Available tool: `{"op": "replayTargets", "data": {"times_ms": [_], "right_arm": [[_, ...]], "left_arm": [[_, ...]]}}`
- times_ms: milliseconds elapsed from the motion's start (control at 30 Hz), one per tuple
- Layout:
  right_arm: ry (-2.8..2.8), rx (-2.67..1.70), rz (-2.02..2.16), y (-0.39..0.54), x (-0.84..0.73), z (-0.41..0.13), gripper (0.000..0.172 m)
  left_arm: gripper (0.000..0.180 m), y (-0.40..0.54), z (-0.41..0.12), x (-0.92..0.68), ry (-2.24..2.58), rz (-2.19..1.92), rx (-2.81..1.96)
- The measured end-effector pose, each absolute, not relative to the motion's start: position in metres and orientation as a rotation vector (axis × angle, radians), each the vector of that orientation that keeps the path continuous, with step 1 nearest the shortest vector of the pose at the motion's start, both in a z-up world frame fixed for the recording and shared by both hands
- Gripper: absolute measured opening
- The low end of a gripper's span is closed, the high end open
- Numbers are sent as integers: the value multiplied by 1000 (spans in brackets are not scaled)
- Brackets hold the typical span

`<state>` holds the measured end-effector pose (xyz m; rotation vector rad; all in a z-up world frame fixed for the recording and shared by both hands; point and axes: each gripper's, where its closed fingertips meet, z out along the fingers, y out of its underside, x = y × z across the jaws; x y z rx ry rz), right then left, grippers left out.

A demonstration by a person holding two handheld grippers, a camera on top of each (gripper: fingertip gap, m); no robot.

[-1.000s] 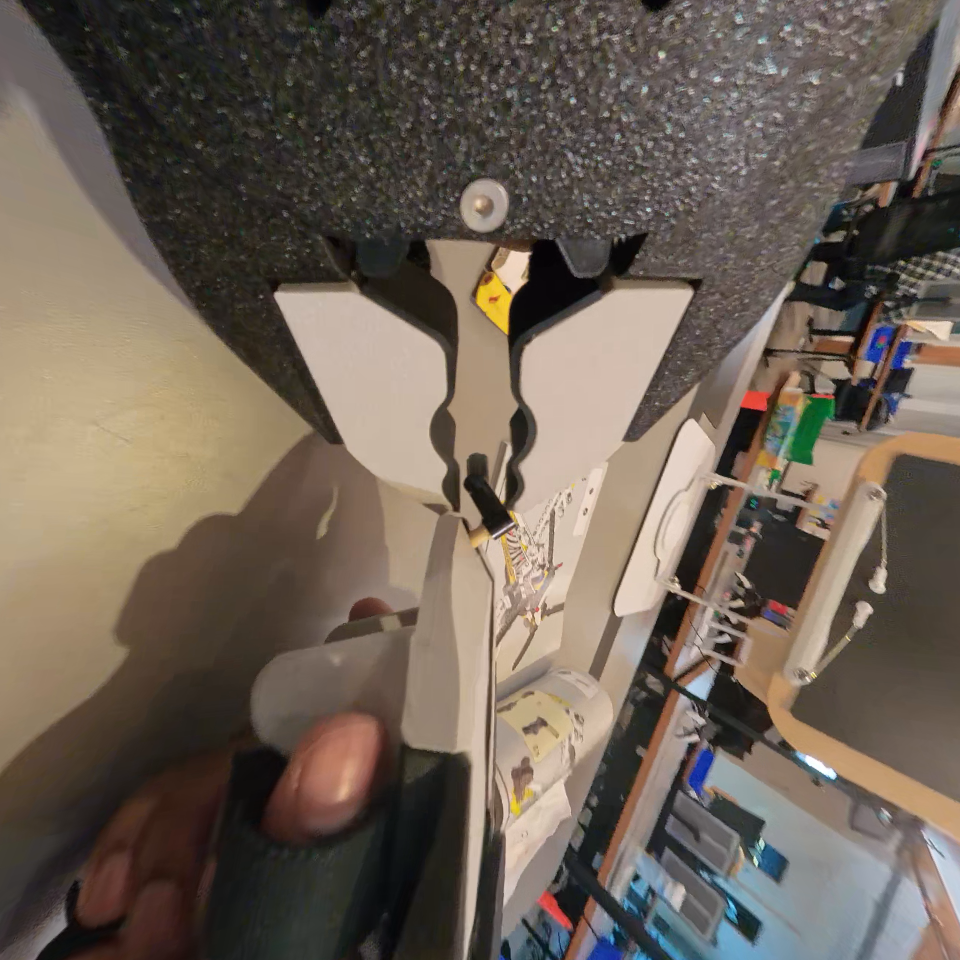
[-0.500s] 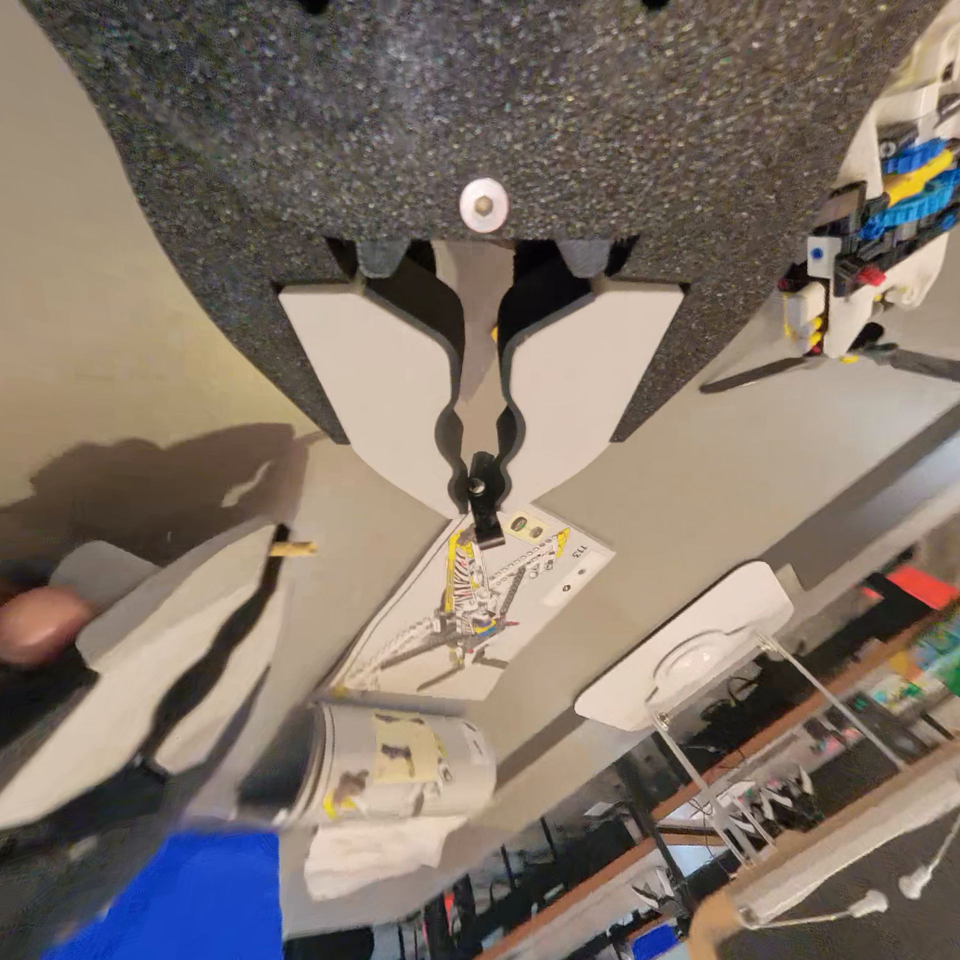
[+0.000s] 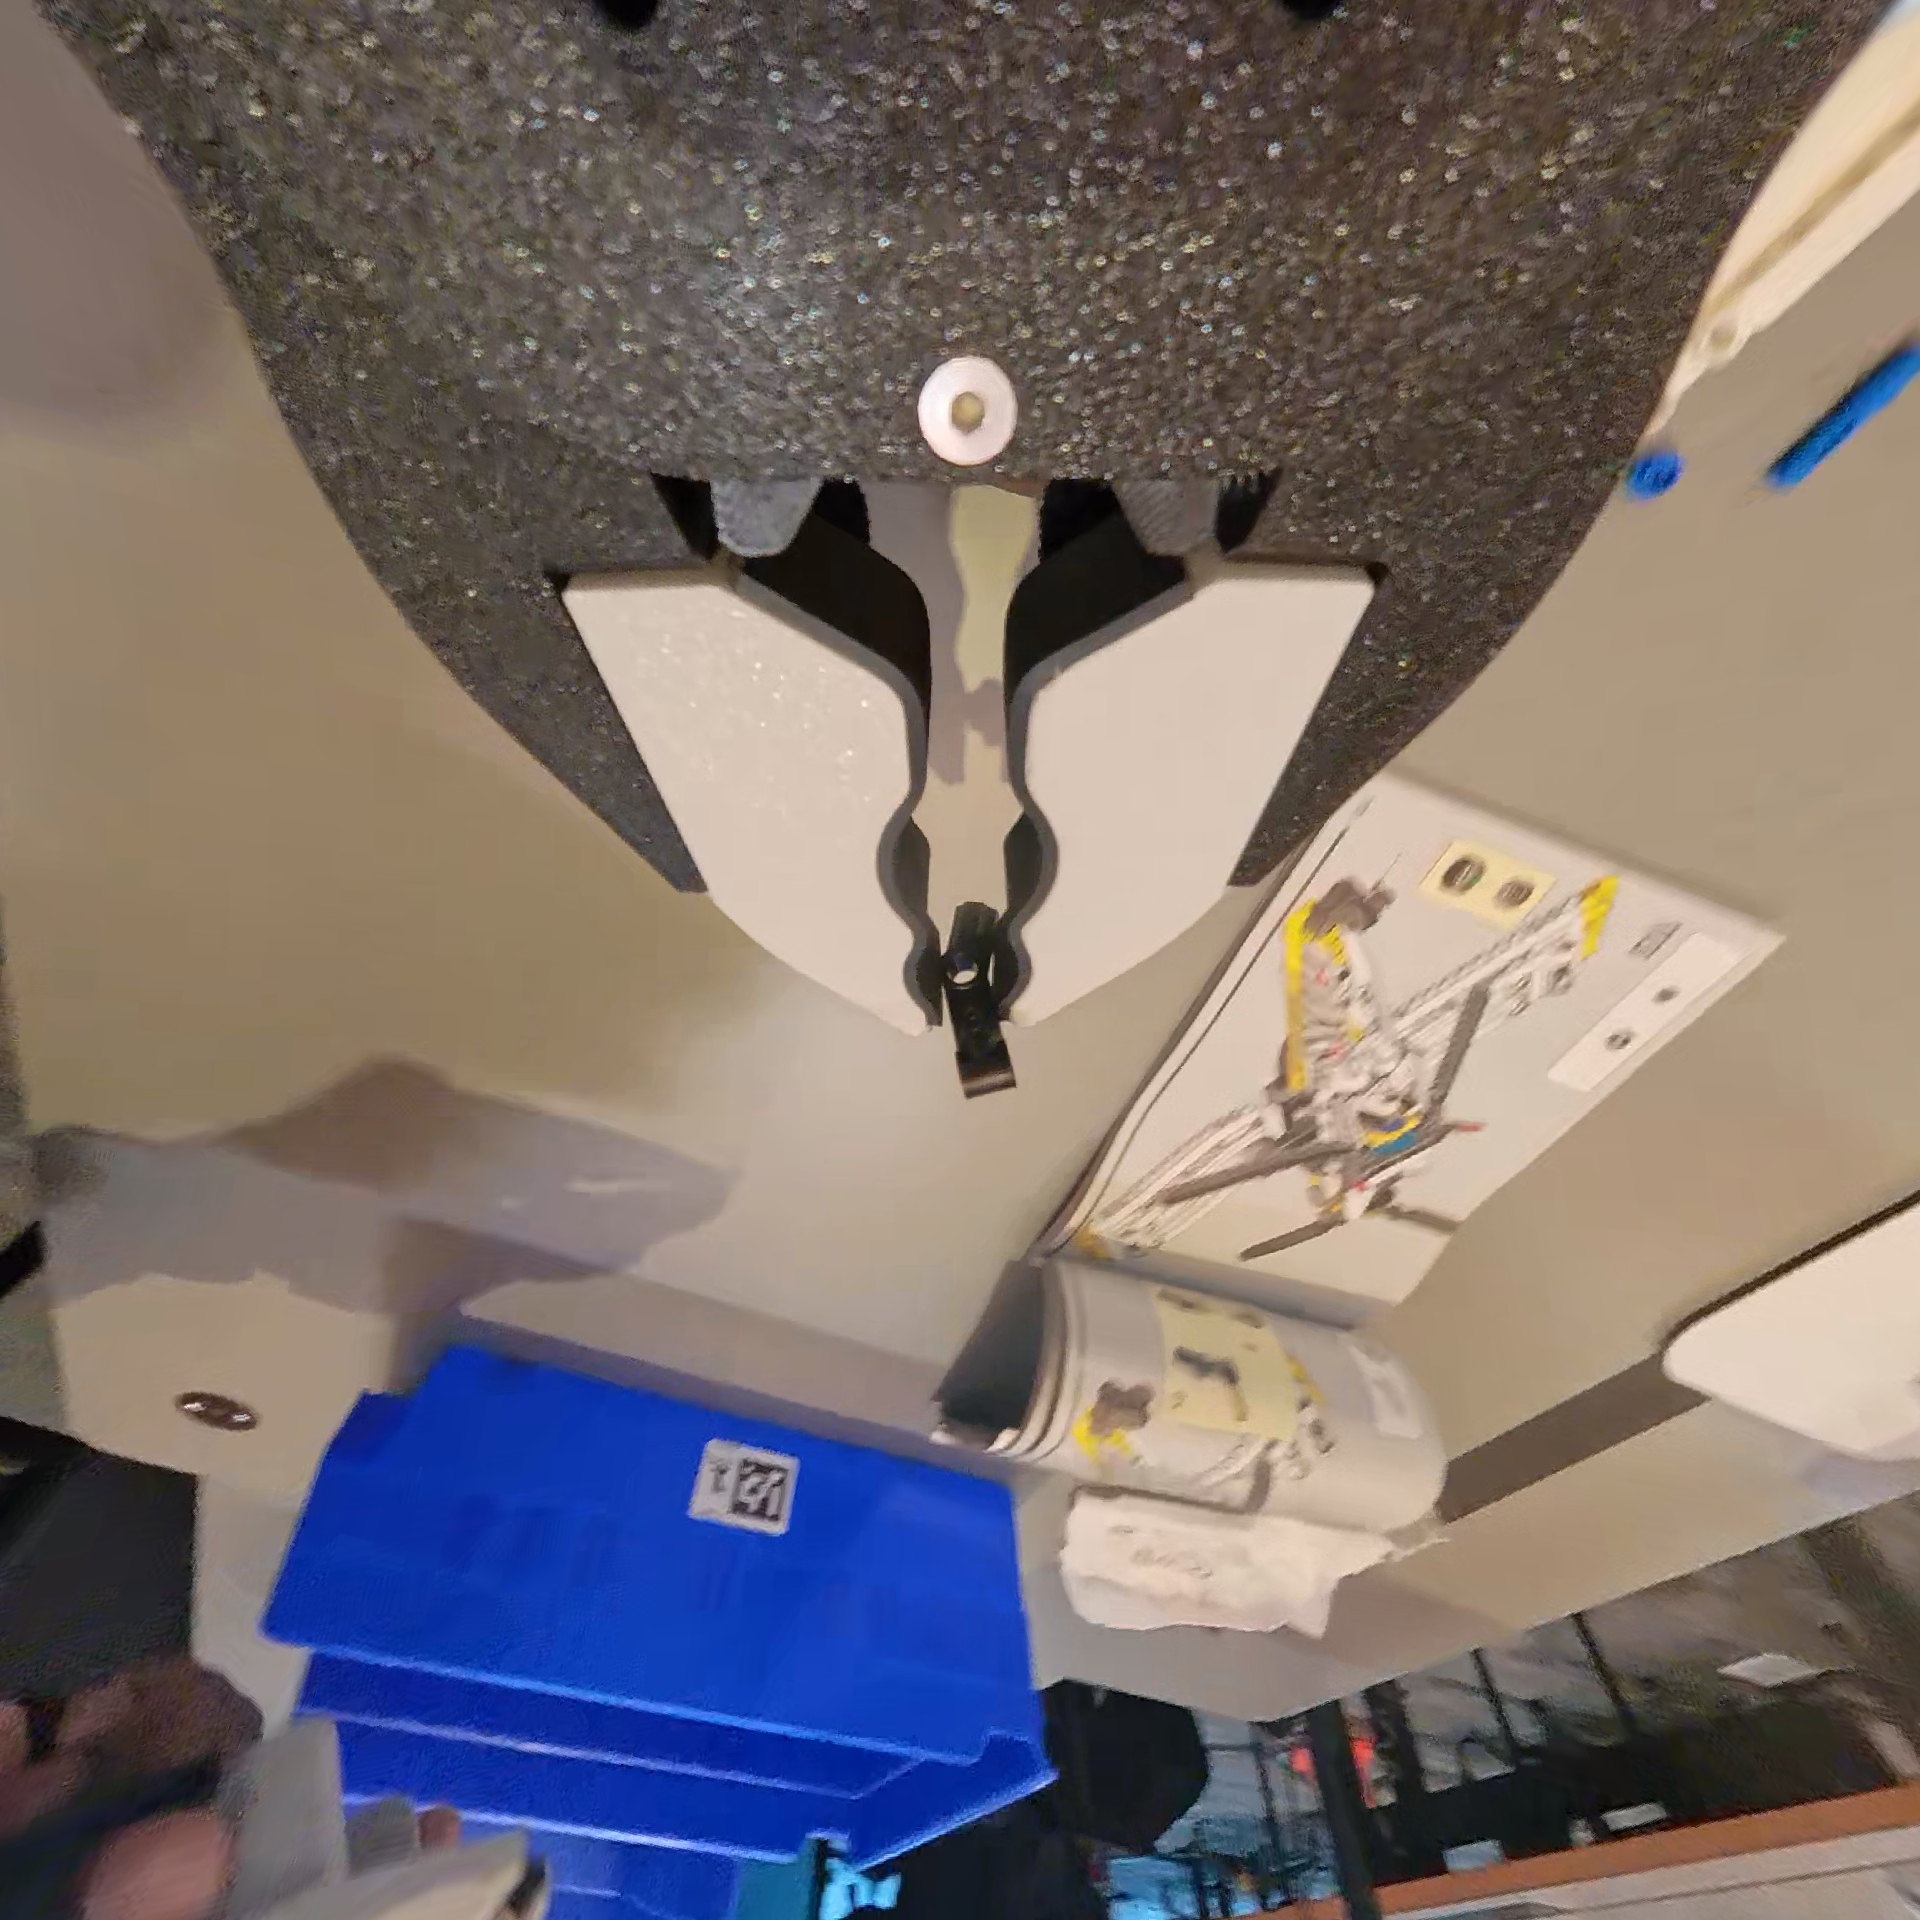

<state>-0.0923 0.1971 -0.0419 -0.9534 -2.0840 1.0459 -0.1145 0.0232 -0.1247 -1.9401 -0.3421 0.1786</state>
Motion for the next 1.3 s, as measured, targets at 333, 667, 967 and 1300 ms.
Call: {"op": "replayTargets", "data": {"times_ms": [333, 667, 967, 1300], "right_arm": [[-1956, -1414, 793, 373, -78, -82, 5], [-1926, -1504, 848, 391, -59, -118, 12], [-1836, -1451, 900, 384, -31, -93, 23], [-1986, -1060, 1057, 247, -20, -32, 20]], "left_arm": [[10, 196, -22, -86, 60, 38, -1865], [10, 354, -55, -69, 132, -60, -1966], [42, 344, -66, -68, 146, -60, -2006], [41, 149, -61, -113, -83, 197, -1946]]}}
